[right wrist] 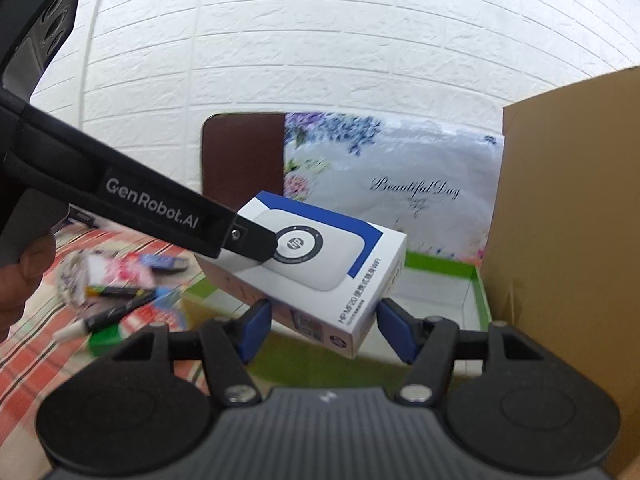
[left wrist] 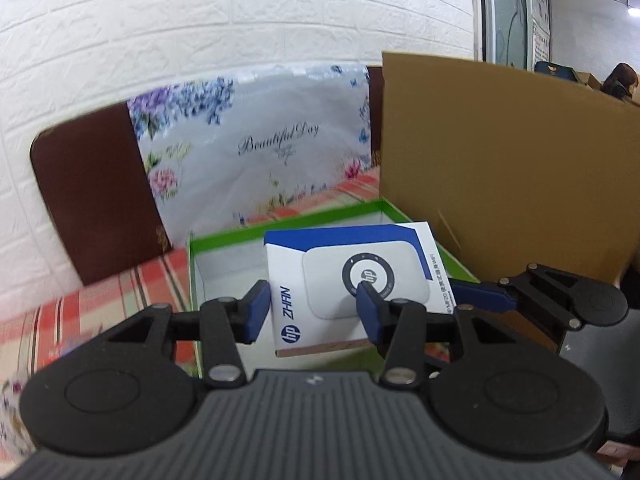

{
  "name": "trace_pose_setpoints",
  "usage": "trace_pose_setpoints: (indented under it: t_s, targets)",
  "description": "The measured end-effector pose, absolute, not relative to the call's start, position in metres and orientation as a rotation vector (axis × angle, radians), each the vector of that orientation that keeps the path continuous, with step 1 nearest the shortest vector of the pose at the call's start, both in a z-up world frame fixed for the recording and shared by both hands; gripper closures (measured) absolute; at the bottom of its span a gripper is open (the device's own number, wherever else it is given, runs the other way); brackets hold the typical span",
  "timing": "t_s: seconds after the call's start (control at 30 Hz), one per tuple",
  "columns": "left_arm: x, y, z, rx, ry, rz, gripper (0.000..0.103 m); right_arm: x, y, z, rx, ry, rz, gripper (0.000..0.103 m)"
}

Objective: Organize objects
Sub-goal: 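Carry the HP box into the green box and open the left gripper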

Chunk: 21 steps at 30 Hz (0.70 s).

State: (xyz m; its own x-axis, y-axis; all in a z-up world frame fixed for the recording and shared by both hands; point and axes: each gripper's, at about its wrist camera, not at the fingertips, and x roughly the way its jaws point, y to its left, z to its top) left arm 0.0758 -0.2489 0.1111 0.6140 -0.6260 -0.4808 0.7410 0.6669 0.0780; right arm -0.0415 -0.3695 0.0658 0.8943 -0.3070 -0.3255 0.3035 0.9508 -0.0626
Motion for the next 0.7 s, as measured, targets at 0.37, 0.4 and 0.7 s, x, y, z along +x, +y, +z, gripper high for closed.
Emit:
trace_pose_setpoints:
  t_s: [0.37, 0.4, 0.7]
  targets:
    - [0.151, -0.301, 0.117, 0.27, 0.464, -0.767, 0.053, 0.039, -0.435, 0.063, 0.074, 0.369, -0.339, 0.042]
    - [0.154, -0.305, 0.115, 0.272, 0.469, -0.765, 0.053, 0.043, -0.438, 0.061, 0.08, 0.376, -0.34, 0.042]
    - [0.18, -0.323, 0.094, 0.288, 0.518, -0.768, 0.053, 0.069, -0.457, 0.047, 0.107, 0.456, -0.35, 0.042]
